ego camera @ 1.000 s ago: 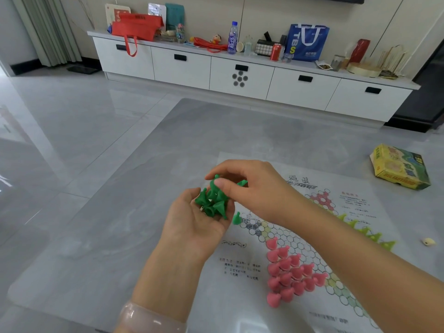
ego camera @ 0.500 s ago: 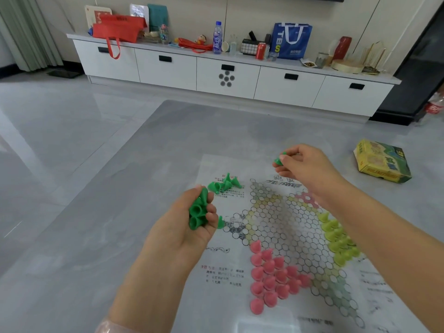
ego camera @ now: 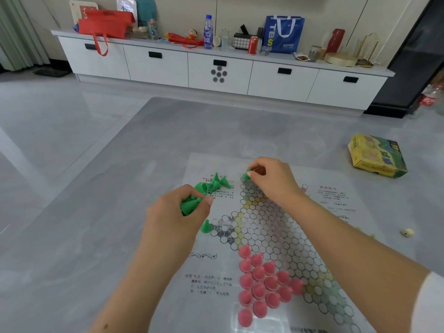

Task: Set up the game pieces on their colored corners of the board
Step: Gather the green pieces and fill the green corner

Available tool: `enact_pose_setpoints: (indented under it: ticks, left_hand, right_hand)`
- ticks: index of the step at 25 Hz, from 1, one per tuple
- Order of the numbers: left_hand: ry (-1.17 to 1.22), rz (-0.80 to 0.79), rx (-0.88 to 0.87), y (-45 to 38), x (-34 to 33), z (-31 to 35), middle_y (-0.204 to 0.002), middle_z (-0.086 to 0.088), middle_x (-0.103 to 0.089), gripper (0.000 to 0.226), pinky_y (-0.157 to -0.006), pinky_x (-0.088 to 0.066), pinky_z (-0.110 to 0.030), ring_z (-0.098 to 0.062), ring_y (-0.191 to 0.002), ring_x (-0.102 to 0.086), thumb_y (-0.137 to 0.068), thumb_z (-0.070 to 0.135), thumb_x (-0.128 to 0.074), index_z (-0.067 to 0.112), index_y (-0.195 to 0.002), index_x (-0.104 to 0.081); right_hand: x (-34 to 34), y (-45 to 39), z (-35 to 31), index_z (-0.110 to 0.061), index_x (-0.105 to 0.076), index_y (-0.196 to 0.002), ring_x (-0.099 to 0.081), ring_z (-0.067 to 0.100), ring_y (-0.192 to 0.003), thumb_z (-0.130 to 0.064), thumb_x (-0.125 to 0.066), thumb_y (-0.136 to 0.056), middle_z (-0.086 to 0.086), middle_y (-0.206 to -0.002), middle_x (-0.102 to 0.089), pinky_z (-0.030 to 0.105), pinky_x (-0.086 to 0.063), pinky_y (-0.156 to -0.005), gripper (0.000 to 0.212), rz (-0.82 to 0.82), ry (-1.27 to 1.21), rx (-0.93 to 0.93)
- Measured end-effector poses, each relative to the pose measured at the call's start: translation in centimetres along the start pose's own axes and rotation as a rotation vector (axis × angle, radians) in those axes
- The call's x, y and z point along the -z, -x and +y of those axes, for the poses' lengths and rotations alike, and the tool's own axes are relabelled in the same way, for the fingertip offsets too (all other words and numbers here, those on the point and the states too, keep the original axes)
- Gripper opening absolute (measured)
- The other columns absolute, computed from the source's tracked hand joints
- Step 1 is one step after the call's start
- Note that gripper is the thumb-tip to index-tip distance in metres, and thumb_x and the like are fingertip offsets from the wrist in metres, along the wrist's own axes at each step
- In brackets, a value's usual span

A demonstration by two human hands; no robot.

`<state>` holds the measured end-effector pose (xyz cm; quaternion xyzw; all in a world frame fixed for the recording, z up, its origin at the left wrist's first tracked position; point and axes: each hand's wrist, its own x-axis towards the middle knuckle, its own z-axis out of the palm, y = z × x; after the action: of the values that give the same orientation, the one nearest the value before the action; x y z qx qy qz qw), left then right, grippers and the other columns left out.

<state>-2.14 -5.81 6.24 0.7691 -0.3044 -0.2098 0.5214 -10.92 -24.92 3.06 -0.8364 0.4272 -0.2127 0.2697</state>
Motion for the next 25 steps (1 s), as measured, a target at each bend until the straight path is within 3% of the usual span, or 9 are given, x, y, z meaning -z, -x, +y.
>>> enact_pose_setpoints:
  ticks: [4,13,17,22,25]
  left_hand:
    - [-0.019,0.033,0.007,-0.2,0.3,-0.4,-0.035,0.013,-0.039,0.022,-0.032,-0.021,-0.012,-0.009,-0.034,-0.029,-0.081,0.031,-0.064,0.017,-0.064,-0.06]
    - [0.0,0.013,0.045,-0.2,0.8,-0.5,-0.036,0.013,-0.038,0.022,-0.032,-0.021,-0.011,-0.008,-0.035,-0.029,-0.081,0.031,-0.063,0.017,-0.065,-0.06]
    - [0.016,0.01,0.077,-0.2,0.8,-0.5,-0.044,0.009,-0.04,0.022,-0.033,-0.022,-0.011,-0.008,-0.036,-0.028,-0.08,0.031,-0.064,0.016,-0.065,-0.061]
    - [0.155,-0.047,0.166,-0.2,0.6,-0.2,-0.068,-0.001,-0.061,0.017,-0.047,-0.033,-0.021,-0.014,-0.051,-0.039,-0.083,0.028,-0.061,0.019,-0.07,-0.065]
    - [0.373,-0.103,0.274,-0.2,0.6,0.3,-0.066,0.001,-0.061,0.016,-0.037,-0.028,-0.016,-0.011,-0.044,-0.034,-0.086,0.023,-0.058,0.012,-0.078,-0.066]
  right_hand:
    - [-0.6,-0.4,0.0,-0.017,-0.066,-0.091,-0.059,0.014,-0.082,-0.02,-0.06,-0.085,-0.002,-0.088,-0.065,0.031,-0.051,-0.077,0.009,0.0,0.053,0.015]
    - [-0.8,-0.3,-0.1,-0.016,-0.066,-0.087,-0.058,0.014,-0.08,-0.018,-0.061,-0.084,-0.002,-0.086,-0.064,0.031,-0.051,-0.077,0.006,-0.008,0.071,0.031]
    - [-0.8,-0.2,-0.1,-0.014,-0.065,-0.09,-0.057,0.014,-0.081,-0.017,-0.061,-0.084,0.002,-0.09,-0.065,0.029,-0.049,-0.076,0.008,-0.026,0.097,0.049]
    - [0.8,1.0,-1.6,-0.016,-0.059,-0.105,-0.053,0.011,-0.079,-0.014,-0.055,-0.086,-0.002,-0.092,-0.059,0.023,-0.046,-0.074,0.02,0.037,0.099,0.078]
    - [2.5,4.6,-4.5,-0.023,-0.064,-0.097,-0.055,0.005,-0.072,-0.012,-0.055,-0.086,-0.011,-0.083,-0.06,0.013,-0.048,-0.066,0.017,-0.049,-0.154,0.211]
